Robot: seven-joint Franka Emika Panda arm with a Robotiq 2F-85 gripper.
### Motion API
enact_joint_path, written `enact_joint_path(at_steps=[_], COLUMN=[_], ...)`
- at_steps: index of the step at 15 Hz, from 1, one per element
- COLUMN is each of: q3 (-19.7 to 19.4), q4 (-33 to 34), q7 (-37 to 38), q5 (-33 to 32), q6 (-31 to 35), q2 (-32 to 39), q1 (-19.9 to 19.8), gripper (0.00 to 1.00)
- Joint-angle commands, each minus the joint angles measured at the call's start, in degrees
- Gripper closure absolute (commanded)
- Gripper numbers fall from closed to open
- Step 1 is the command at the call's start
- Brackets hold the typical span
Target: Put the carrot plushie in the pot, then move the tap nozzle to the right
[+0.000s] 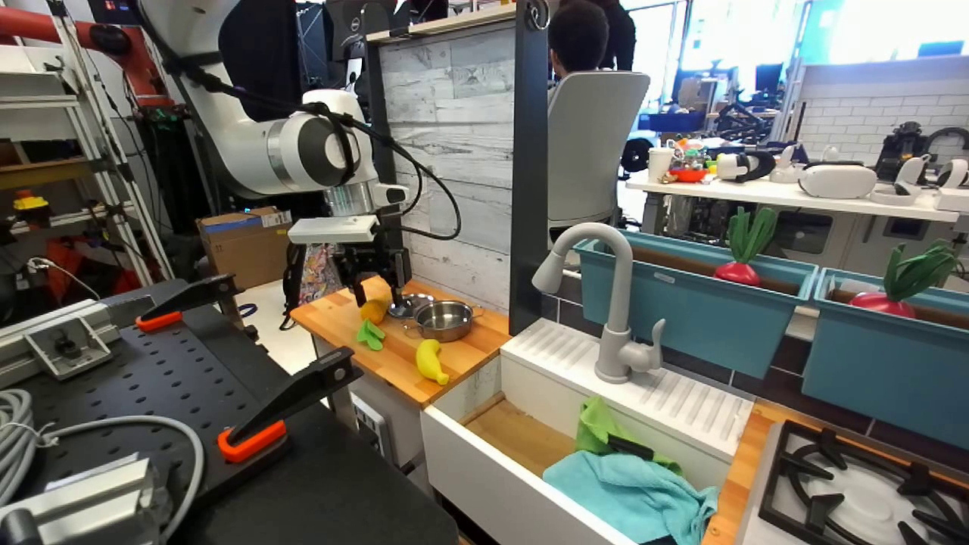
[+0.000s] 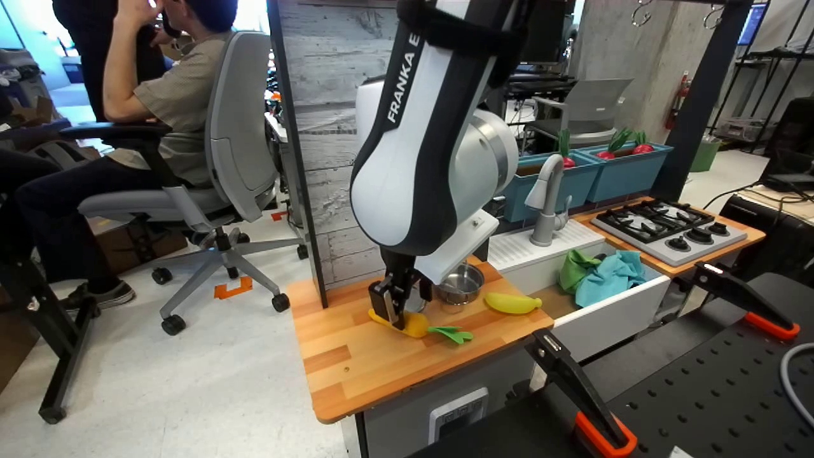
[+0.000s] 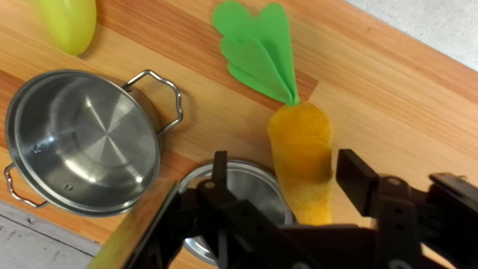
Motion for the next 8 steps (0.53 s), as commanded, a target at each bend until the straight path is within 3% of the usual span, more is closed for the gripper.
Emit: enact_joint_path(at_steps=[1, 2, 3, 8], q3=[-2.63, -3.20, -0.80, -1.46], q4=[-5.01, -6.64, -1.65, -4.91], q7=[4.06, 5.53, 2.98, 4.56], q5=[-3.09, -3.37, -2.60, -2.92], q6=[0.75, 2.42, 0.40, 0.98], q2=[-5.55, -6.92, -2.53, -5.86], q1=[3.25, 4.11, 0.97, 2.48], gripper=[0.00, 0.00, 0.02, 0.00])
